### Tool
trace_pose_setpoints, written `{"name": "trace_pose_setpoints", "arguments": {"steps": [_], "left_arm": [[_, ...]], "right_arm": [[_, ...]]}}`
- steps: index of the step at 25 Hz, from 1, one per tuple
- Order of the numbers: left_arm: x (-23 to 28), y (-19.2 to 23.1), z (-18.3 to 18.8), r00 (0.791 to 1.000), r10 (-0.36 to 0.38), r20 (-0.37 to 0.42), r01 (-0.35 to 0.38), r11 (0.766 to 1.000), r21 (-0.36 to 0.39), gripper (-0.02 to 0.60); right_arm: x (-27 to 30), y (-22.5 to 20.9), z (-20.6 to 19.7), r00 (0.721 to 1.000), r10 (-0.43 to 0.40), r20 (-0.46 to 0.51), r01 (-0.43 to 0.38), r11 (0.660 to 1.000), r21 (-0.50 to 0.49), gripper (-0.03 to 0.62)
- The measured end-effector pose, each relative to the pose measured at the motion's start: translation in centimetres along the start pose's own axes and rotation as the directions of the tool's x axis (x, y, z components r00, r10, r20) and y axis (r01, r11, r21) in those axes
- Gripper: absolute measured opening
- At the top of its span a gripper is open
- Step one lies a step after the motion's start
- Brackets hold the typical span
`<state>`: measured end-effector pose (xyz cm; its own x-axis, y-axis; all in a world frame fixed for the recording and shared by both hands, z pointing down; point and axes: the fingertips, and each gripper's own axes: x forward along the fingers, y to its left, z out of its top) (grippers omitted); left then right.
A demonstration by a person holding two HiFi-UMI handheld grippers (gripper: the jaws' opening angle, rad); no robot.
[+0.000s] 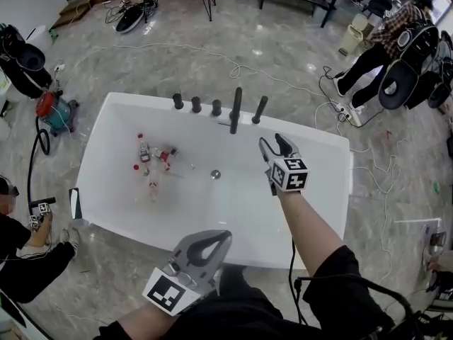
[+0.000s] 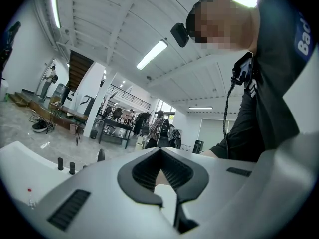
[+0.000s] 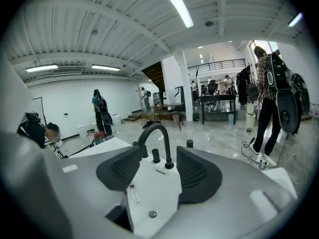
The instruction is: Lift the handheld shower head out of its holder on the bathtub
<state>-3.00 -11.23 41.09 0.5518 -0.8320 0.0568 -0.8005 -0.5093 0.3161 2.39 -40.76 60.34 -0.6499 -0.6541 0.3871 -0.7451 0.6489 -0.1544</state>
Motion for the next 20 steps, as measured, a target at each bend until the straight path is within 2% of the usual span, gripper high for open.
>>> {"name": "trace_pose_setpoints", "arguments": {"steps": [12, 20], "left_arm": [[1.0, 4.2, -2.0, 0.999, 0.023, -0.024, -0.023, 1.0, -0.005, 0.0], [1.7, 6.8, -4.4, 0.998, 0.046, -0.036, -0.047, 0.999, -0.015, 0.0]], "right_arm": [[9.3, -5.0, -1.2, 0.998, -0.045, -0.04, 0.044, 0.999, -0.016, 0.222], [14.3, -8.2, -2.9, 0.996, -0.069, -0.052, 0.073, 0.995, 0.068, 0.23]]}}
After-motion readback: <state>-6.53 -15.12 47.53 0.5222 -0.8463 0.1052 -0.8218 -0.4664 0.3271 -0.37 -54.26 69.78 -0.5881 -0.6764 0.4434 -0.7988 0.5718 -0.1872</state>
